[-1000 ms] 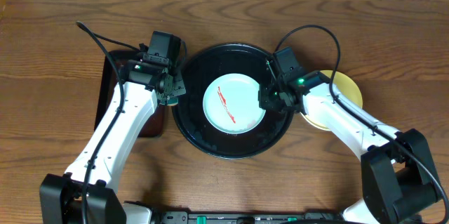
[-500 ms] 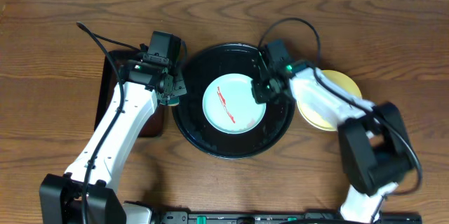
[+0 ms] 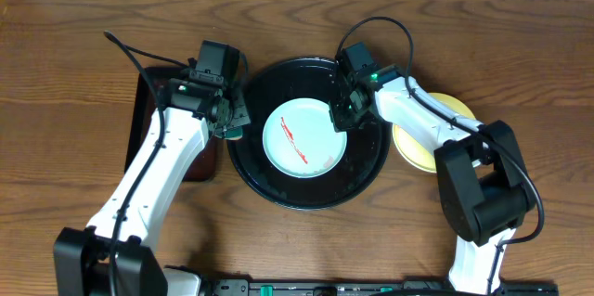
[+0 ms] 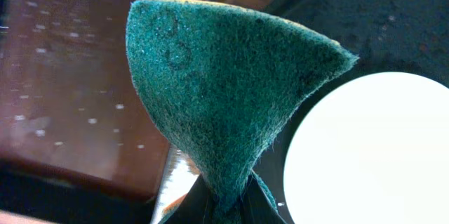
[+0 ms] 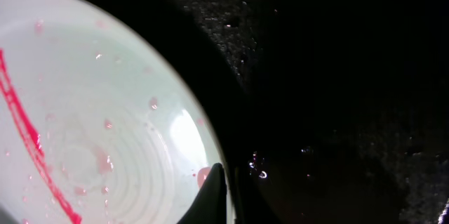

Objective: Clean dirty plates on tray and stack at the side
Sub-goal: 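Grasp the green plate rim with the right gripper at tray center, then scrub the green plate with the sponge in the left gripper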

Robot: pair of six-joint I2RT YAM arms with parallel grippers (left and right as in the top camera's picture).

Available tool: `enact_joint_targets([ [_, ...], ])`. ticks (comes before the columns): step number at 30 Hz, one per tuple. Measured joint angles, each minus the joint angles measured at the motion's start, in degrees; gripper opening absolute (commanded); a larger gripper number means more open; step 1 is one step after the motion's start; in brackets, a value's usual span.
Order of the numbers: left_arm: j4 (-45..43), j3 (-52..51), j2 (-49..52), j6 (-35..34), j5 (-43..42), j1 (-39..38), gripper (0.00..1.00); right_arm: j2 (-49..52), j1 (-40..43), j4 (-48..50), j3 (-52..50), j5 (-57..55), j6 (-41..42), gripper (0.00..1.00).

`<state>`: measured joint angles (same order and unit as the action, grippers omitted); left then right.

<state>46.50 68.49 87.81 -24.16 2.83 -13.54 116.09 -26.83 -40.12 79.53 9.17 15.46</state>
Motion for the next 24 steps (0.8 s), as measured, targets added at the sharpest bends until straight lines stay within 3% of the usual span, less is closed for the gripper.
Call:
enact_joint_targets([
  [13, -2.0, 0.0, 6.7, -0.2, -7.3, -5.4, 0.07, 2.2, 0.6, -0.8, 0.8, 3.8, 6.3, 0.01],
  [24, -6.3, 0.0, 10.3, -14.0, -2.8, -13.6, 0.07, 1.6, 0.9, 2.4, -2.1, 6.6, 12.2, 0.01],
])
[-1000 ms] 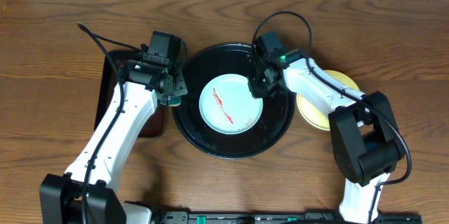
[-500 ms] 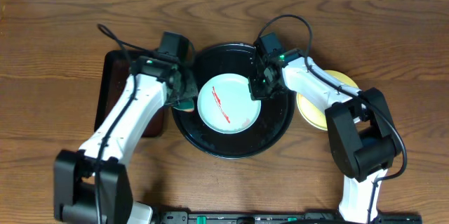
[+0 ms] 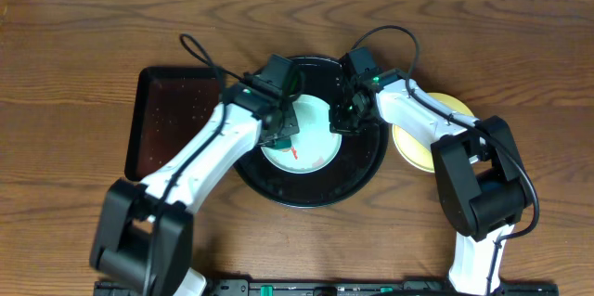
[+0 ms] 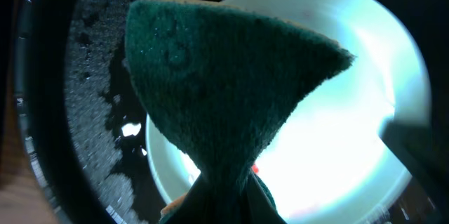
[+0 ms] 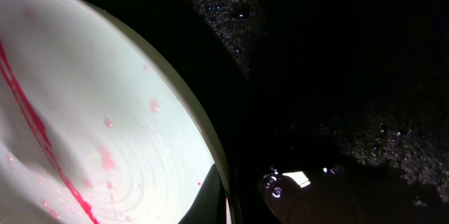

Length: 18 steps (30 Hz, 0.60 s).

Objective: Clean dirty plates on tray and stack at the side
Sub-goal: 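Scrub the green plate with the sponge in the left gripper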

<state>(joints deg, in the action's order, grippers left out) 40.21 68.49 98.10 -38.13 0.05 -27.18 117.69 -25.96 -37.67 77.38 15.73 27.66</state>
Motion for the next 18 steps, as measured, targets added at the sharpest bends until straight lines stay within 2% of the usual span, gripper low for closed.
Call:
enact_joint_targets([
  [4, -4.0, 0.0, 5.5, -2.9, 2.0, -0.5, 0.07, 0.0, 0.0, 0.0, -0.1, 0.2, 0.4, 0.01],
  [9, -7.5, 0.1, 10.2, -4.1, 0.6, -0.4, 0.07, 0.0, 0.0, 0.0, -0.1, 0.5, 0.6, 0.01],
  [13, -7.5, 0.4, 10.5, -3.8, -2.9, 0.0, 0.07, 0.0, 0.0, 0.1, -0.2, 0.5, 0.6, 0.01],
  [18, -7.8, 0.6, 11.0, -0.5, -12.3, -0.7, 0.07, 0.0, 0.0, 0.1, -0.2, 0.5, 0.6, 0.01],
])
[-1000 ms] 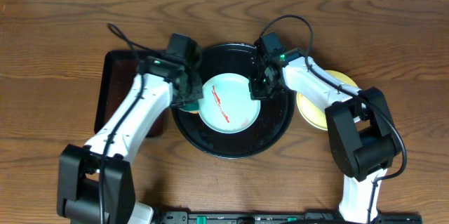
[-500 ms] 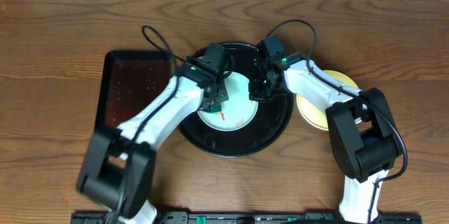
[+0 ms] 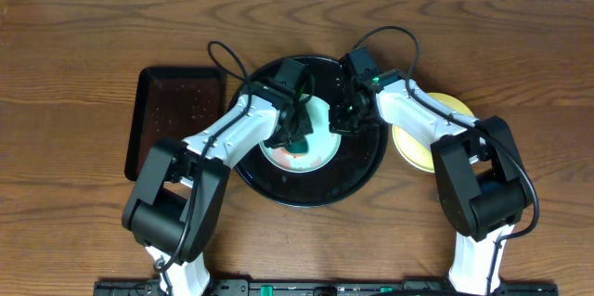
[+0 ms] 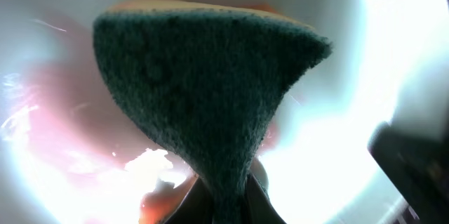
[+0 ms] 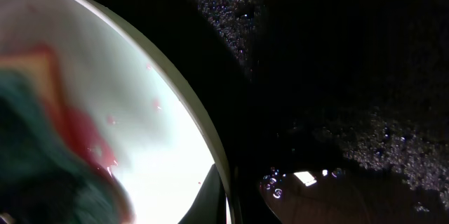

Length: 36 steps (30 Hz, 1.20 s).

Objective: Clean dirty plates on tray and stack at the side
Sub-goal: 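Scrub the green plate with the sponge in the left gripper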

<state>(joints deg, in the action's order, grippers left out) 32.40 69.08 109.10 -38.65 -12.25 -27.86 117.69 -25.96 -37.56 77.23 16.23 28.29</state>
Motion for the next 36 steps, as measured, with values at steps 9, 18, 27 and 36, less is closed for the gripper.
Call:
enact_joint_targets([
  [9, -3.6, 0.0, 0.7, 4.9, -3.1, -1.0, 0.07, 0.0, 0.0, 0.0, 0.0, 0.0, 0.0, 0.01],
  [18, -5.1, 0.0, 0.7, 0.5, 10.0, -3.8, 0.07, 0.0, 0.0, 0.3, -0.1, 0.6, 0.2, 0.01],
  [27, -1.6, 0.8, 0.7, 0.4, 6.2, -2.4, 0.07, 0.0, 0.0, 0.3, -0.1, 0.9, 0.7, 0.01],
  [36, -1.2, 0.7, 1.1, 10.5, -8.7, -0.8, 0.08, 0.0, 0.0, 0.3, -0.1, 0.9, 0.8, 0.01],
])
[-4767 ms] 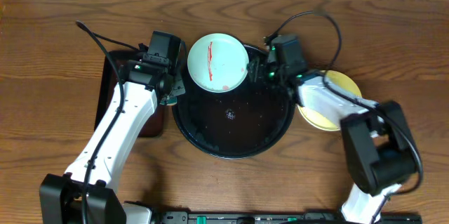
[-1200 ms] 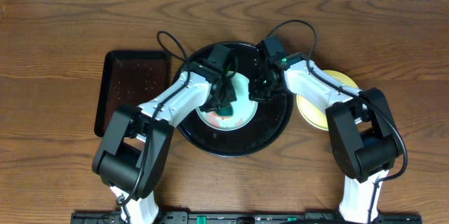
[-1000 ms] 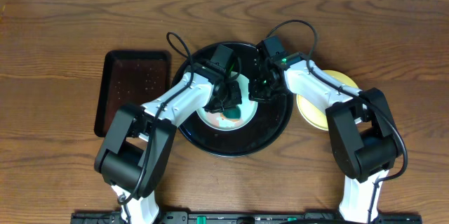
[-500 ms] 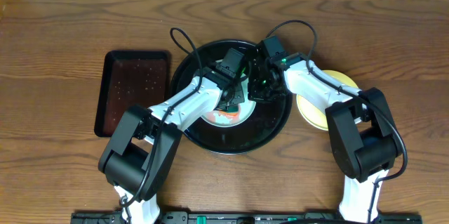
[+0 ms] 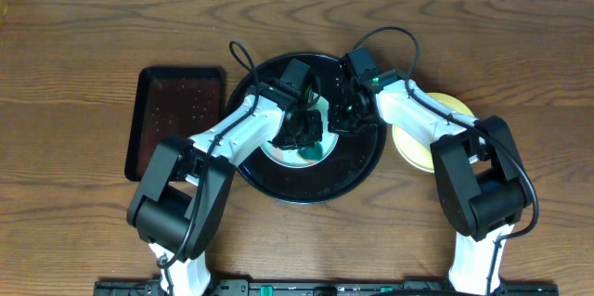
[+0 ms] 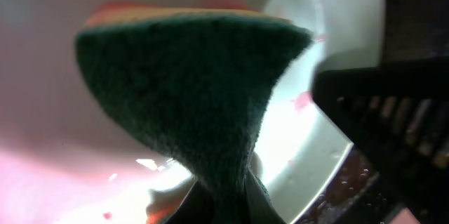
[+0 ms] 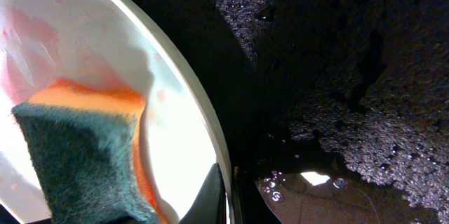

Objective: Clean dirty plates on tray and stack at the side
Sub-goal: 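Scrub the green plate with the sponge in the left gripper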

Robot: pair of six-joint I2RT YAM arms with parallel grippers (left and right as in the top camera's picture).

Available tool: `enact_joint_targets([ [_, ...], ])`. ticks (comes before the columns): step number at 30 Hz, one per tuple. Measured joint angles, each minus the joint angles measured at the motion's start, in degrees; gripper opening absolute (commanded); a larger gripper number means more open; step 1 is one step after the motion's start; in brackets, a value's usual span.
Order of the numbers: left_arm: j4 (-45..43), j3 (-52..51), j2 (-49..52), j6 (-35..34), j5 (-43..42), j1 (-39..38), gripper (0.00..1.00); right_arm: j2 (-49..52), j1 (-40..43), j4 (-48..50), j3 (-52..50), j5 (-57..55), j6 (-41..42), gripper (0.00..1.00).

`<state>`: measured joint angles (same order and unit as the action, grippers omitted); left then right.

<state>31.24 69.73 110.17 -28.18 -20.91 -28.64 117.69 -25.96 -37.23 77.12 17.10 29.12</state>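
Observation:
A white plate [image 5: 278, 151] smeared pink lies in the round black tray [image 5: 357, 173]. My left gripper [image 5: 306, 133] is shut on a green and orange sponge [image 6: 189, 90], which presses on the plate's right part; the sponge [image 7: 77, 154] also shows in the right wrist view. My right gripper [image 5: 340, 122] is shut on the plate's right rim [image 7: 210, 147], one finger inside and one outside. The plate [image 6: 309, 161] fills the left wrist view.
A dark rectangular tray [image 5: 176, 120] lies to the left of the round one. A yellow plate [image 5: 436, 134] sits on the wood table [image 5: 74, 55] at the right, partly under my right arm. Water beads on the black tray floor [image 7: 351, 76].
My left gripper has carried the sponge from the plate's middle toward its right side, close to my right gripper. The red streak is smeared into pink. The right gripper keeps its hold.
My left gripper held the sponge over the edge of the dark tray while my right gripper pinched the rim of the plate with a red streak. The sponge then hung above the plate, then pressed on its middle, and now rubs near the right rim.

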Motion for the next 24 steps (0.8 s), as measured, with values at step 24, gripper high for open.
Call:
enact_joint_targets([
  [24, 6.0, 0.9, 0.0, -2.4, 4.1, 8.4, 0.07, 0.0, 0.0, 0.0, 0.0, 0.0, 0.0, 0.01],
])
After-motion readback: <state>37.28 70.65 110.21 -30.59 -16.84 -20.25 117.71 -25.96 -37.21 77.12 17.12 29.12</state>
